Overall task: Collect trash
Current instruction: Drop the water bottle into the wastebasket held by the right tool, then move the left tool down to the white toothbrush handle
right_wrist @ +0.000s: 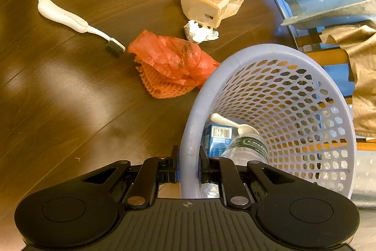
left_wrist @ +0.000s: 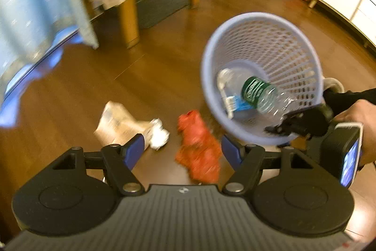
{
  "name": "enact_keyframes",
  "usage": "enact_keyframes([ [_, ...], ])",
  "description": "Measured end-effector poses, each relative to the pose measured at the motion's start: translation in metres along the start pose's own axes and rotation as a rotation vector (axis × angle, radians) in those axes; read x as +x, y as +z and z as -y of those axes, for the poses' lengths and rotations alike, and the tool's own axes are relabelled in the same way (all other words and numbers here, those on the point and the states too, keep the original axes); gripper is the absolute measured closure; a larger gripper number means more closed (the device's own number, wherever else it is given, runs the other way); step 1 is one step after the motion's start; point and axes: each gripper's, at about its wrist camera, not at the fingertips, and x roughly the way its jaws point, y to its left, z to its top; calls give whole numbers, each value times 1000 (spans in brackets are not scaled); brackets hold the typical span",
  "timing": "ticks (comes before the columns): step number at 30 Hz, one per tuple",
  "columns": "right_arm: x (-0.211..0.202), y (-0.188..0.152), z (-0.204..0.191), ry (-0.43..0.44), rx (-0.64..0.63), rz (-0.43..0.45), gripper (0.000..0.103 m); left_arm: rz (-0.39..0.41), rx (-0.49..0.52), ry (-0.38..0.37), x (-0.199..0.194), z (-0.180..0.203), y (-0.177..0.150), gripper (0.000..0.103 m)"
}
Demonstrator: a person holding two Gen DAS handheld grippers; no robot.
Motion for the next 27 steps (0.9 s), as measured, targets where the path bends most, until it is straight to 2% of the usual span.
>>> enact_keyframes([
  [5, -2, -1, -1, -1, -6, 1, 93, -7, -54, 37, -4, -23, -18, 35],
  [10, -3, -1, -1, -1, -5, -2, 93, 16, -67, 70, -6, -40, -30, 35],
  [14, -3, 0, 0, -2, -3, -3, 93, 2, -82, 87, 2, -47, -45, 35],
  [27, 1, 2, 3, -5, 6, -7, 93, -68, -53, 44, 40, -34, -99, 36],
])
